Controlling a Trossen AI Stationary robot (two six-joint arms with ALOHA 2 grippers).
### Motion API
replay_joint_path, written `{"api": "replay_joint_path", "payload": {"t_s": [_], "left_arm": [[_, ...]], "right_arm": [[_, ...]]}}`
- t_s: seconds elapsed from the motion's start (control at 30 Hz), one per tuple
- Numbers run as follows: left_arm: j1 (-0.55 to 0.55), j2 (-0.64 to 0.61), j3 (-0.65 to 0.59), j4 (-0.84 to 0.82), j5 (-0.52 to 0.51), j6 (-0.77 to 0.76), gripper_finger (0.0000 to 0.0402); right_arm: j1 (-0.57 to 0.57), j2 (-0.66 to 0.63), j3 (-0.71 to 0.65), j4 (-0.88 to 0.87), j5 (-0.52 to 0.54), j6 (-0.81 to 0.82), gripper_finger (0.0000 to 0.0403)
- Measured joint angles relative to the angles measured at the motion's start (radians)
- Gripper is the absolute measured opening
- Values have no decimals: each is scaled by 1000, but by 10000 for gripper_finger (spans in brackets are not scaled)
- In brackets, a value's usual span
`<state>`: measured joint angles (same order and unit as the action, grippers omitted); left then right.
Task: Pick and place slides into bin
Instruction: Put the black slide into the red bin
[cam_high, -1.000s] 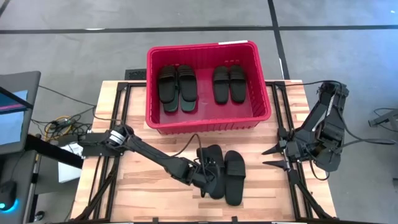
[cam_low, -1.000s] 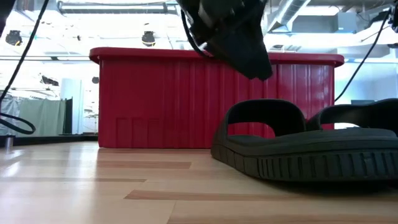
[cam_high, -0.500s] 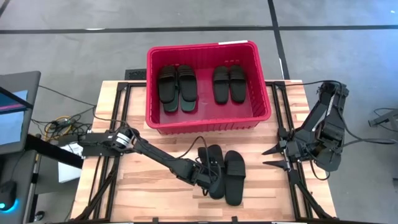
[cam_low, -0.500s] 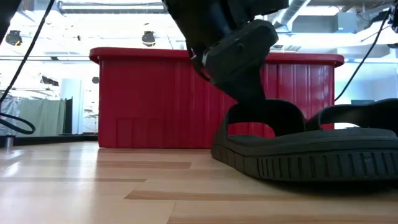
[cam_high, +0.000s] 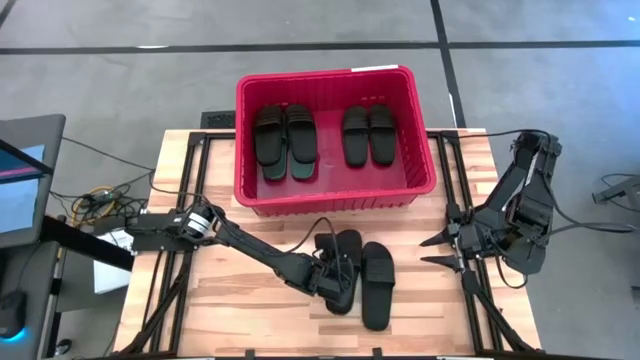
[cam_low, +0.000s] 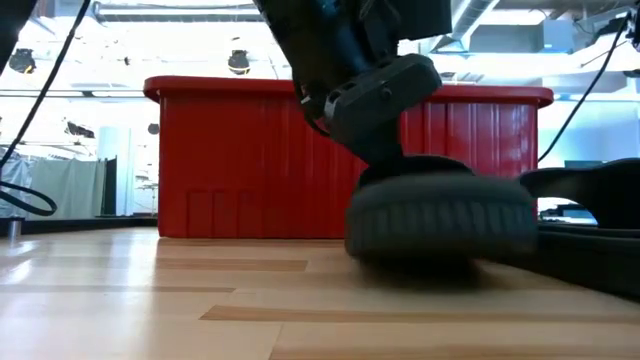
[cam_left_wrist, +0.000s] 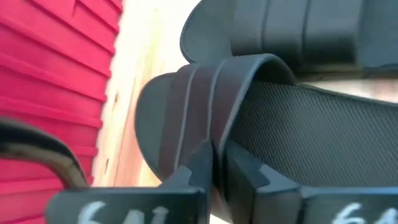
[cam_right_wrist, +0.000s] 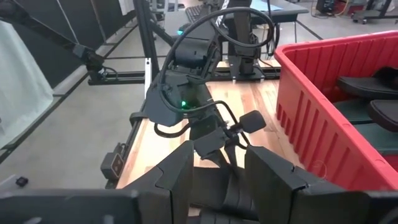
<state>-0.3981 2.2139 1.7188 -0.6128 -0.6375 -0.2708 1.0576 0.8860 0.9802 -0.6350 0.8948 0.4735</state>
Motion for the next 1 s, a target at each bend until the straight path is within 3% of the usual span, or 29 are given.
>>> {"api": "replay_joint_path", "payload": {"t_s": [0.43,1.0], "left_arm": [[2,0,146,-90,-79,-23,3],[11,0,563,-338,-298,36,1]], "right_arm": [[0,0,0,0,-1,-2,131],[3,0,0,0,-3,-2,131]]}}
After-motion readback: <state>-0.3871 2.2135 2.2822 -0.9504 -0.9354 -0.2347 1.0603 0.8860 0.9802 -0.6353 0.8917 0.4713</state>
